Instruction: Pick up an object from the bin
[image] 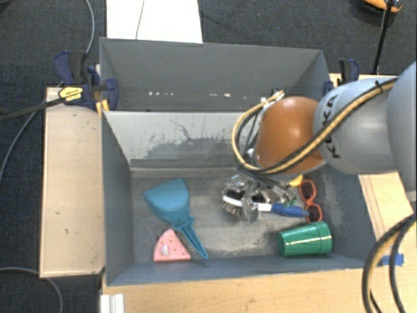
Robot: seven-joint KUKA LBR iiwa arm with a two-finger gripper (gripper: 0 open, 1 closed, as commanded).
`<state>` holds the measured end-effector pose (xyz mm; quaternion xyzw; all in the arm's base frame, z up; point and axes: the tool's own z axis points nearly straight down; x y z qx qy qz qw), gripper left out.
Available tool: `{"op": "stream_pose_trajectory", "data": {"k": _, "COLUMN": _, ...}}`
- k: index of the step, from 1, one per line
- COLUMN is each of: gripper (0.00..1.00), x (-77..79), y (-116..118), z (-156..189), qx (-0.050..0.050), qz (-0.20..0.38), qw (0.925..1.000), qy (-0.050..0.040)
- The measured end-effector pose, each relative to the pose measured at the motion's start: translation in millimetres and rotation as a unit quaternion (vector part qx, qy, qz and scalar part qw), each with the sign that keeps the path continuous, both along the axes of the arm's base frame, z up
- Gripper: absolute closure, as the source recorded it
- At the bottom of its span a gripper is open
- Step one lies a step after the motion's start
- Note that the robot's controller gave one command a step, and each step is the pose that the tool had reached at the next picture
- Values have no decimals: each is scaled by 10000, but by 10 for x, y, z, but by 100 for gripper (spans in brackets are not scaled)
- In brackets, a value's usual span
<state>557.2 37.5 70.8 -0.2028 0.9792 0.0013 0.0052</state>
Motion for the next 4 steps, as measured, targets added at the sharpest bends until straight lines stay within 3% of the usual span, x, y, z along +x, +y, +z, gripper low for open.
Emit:
{"op": "stream_pose_trajectory", "data": {"k": 1, "gripper": 100, "x": 0, "y": 0, "z": 0, "qx": 0, "qz": -1, "qw": 10000, "qy": 0}}
{"op": "stream_pose_trajectory", "data": {"k": 2, "gripper": 100, "x": 137, "y": -291, "z": 5, "qx": 16, "qz": 784, "qw": 9969, "qy": -34}}
{"op": "stream_pose_trajectory", "data": {"k": 3, "gripper": 100, "x": 137, "y": -298, "z": 4, "qx": 14, "qz": 773, "qw": 9970, "qy": -33}}
{"op": "stream_pose_trajectory", "data": {"k": 4, "gripper": 100, "x": 78, "y": -286, "z": 1984, "qx": 22, "qz": 726, "qw": 9974, "qy": -38}}
